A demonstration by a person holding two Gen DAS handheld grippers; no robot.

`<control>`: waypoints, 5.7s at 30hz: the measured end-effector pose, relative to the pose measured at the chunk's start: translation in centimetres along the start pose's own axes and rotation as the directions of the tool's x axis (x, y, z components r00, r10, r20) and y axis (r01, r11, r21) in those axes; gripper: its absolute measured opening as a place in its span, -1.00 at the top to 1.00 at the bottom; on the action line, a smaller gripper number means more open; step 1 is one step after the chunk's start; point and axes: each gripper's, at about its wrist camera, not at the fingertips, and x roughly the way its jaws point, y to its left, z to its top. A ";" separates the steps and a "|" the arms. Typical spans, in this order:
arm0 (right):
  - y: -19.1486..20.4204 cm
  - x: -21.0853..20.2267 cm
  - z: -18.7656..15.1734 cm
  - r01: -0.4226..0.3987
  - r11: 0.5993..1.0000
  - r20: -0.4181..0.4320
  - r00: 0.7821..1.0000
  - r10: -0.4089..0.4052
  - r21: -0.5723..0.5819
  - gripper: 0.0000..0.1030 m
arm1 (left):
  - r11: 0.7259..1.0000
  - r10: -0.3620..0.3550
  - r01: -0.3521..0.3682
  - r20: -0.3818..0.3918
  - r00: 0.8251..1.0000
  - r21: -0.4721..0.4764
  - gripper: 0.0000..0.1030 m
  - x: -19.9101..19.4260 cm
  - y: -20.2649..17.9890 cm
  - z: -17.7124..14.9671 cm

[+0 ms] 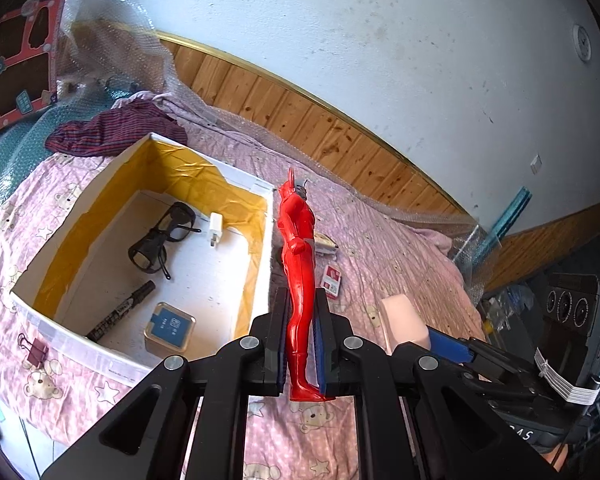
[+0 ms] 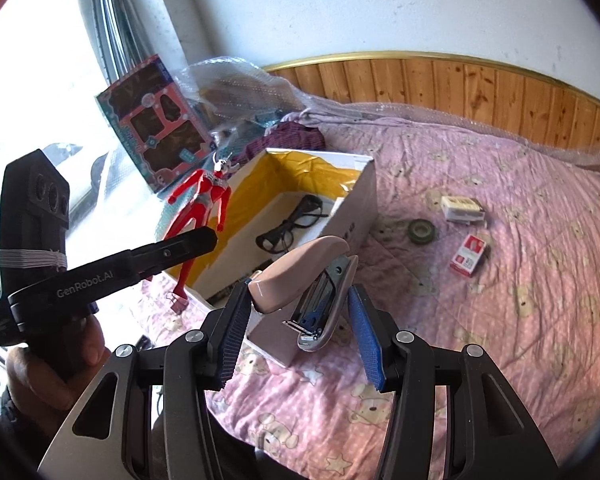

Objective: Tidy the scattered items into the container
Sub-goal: 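Lift and carry the toy figure and stapler with both grippers over the white box, then lower both grippers into the box and open them to release toy and stapler, then move both grippers back toward the tape roll and staples box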

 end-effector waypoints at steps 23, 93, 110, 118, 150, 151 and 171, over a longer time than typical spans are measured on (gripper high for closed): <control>2.2 6.1 5.6 -0.072 0.994 -0.016 0.997 0.071 -0.081 -0.03 | 0.992 0.081 -0.086 -0.057 0.995 -0.092 0.79 3.7 4.6 2.2; -2.1 21.9 9.4 -0.012 0.984 -0.182 0.983 -0.021 -0.176 -0.03 | 0.969 0.132 -0.192 -0.337 0.932 -0.153 0.23 13.6 7.2 0.8; -3.1 14.7 4.2 -0.096 0.994 -0.120 0.988 0.101 0.046 -0.03 | 0.973 0.143 -0.187 -0.288 0.947 -0.134 0.23 9.4 6.0 0.1; -3.4 10.7 1.4 -0.121 0.987 -0.094 0.987 0.131 0.105 -0.03 | 0.985 0.143 -0.163 -0.273 0.951 -0.050 0.24 7.2 2.6 -1.6; -15.2 3.8 -6.6 -0.077 0.906 0.003 0.997 0.083 0.416 -0.03 | 0.981 0.124 -0.055 -0.384 0.915 0.184 0.21 10.1 -9.3 -7.6; -15.7 3.9 -6.6 -0.072 0.903 0.003 0.997 0.078 0.424 -0.03 | 0.981 0.126 -0.055 -0.389 0.913 0.187 0.21 10.4 -9.5 -7.7; -23.7 12.8 -0.5 0.059 0.890 -0.056 0.998 -0.037 0.452 -0.03 | 0.983 0.148 -0.077 -0.465 0.873 0.168 0.18 15.6 -9.1 -8.0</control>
